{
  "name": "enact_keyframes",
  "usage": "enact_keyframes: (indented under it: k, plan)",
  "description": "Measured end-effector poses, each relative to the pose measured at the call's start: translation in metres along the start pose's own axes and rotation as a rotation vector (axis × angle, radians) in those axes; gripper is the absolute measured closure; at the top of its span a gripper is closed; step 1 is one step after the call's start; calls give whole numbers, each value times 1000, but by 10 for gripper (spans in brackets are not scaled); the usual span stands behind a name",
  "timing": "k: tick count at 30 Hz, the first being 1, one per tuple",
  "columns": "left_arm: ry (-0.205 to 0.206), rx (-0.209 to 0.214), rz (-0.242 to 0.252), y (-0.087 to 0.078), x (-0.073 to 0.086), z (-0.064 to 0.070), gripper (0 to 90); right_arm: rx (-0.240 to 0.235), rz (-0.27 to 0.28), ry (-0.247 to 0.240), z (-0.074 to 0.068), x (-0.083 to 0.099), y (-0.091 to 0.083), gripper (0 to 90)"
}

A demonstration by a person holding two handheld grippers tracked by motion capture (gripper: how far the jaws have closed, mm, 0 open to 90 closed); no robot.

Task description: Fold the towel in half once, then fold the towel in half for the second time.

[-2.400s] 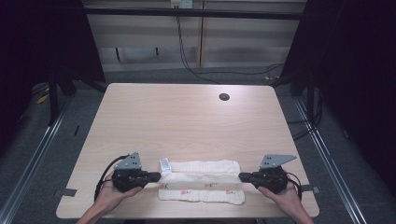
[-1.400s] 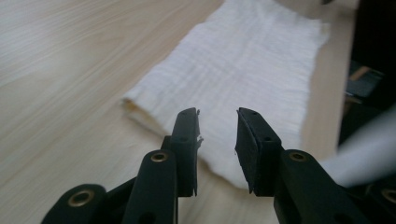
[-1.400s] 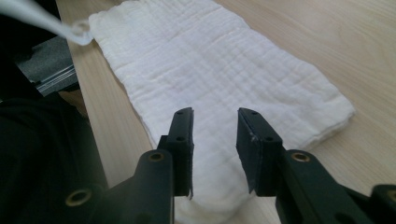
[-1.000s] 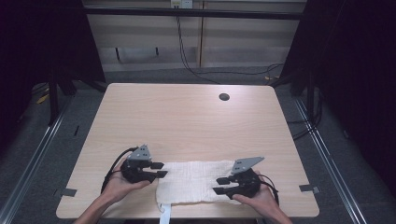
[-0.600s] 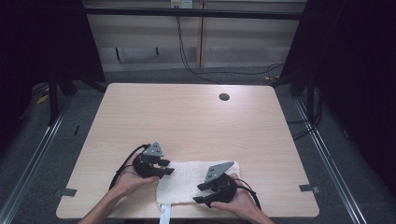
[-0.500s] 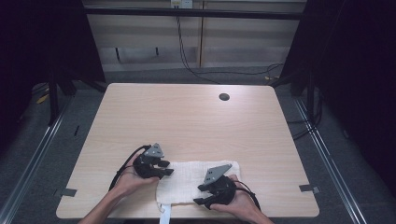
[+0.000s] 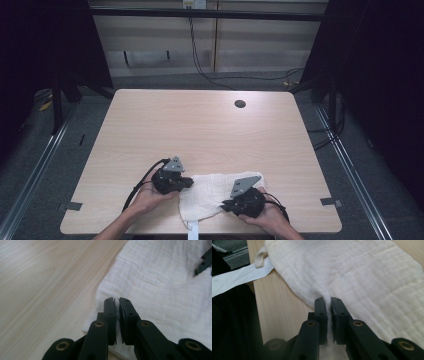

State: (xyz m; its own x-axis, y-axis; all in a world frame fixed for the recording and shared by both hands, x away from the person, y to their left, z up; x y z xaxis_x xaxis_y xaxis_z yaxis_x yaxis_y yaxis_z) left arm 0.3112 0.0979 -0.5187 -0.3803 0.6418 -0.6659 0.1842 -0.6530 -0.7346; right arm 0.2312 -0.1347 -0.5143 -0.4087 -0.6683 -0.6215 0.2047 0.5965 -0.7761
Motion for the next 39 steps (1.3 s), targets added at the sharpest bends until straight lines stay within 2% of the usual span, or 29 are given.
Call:
enact_keyframes:
  k: [4, 6, 8, 9, 10, 11, 13, 14, 15, 16, 19, 21, 27, 30, 32, 35, 39]
  plan:
    - [-5, 9, 9, 5, -4, 5, 844, 17, -6, 7, 3, 7, -7, 840]
    - [6, 21, 9, 9, -7, 7, 842, 33, -11, 5, 4, 13, -12, 839]
    - [-13, 29, 11, 13, -11, 10, 838, 42, -11, 19, 4, 17, -16, 837]
    - [2, 33, 7, 14, -12, 11, 829, 44, -11, 22, 4, 19, -17, 830]
    - [7, 34, -3, 14, -13, 13, 810, 36, -4, 38, 4, 20, -18, 797]
    - [-1, 51, 7, 14, -13, 13, 777, 28, -6, 48, 4, 20, -18, 734]
    - [-1, 29, 17, 13, -14, 13, 727, 21, -3, 55, 2, 18, -19, 639]
    - [-28, 52, 29, 10, -15, 10, 660, 1, 31, 59, 0, 12, -23, 576]
    - [-28, 52, 29, 10, -15, 10, 618, 1, 31, 59, 0, 12, -23, 576]
    - [-36, 62, 45, 8, -16, 9, 618, 3, 46, 69, -1, 9, -25, 575]
    - [-55, 63, 66, 2, -18, 2, 580, -1, 80, 58, -5, -2, -28, 553]
    - [-80, 67, 88, -1, -18, -2, 545, -13, 95, 50, -9, -8, -24, 542]
    - [-93, 45, 95, -7, -17, -12, 497, -42, 86, 24, -24, -29, -2, 530]
    - [-83, 39, 82, -9, -15, -17, 482, -57, 64, -1, -33, -38, 10, 513]
    - [-57, 4, 76, -11, -16, -20, 475, -71, 62, -14, -37, -44, 13, 515]
    - [-74, -4, 93, -17, -15, -23, 464, -88, 64, -12, -42, -52, 18, 528]
    - [-79, -8, 100, -20, -14, -28, 454, -85, 20, -33, -43, -58, 32, 525]
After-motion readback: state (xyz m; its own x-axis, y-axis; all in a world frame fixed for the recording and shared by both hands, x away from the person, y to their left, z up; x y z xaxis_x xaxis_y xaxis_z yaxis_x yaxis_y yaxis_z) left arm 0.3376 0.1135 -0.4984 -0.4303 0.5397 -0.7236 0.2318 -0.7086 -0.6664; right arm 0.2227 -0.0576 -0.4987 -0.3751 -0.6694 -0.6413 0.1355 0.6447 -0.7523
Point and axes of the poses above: each handheld gripper's, and its own axes: y roughly forward along the jaws, x roughly out of its underside, z roughly to its right, the point moved 3 cm from there along y, roughly forward along the jaws, and after that the axes turned 2 degrees about -z, right-handed, at the moved point
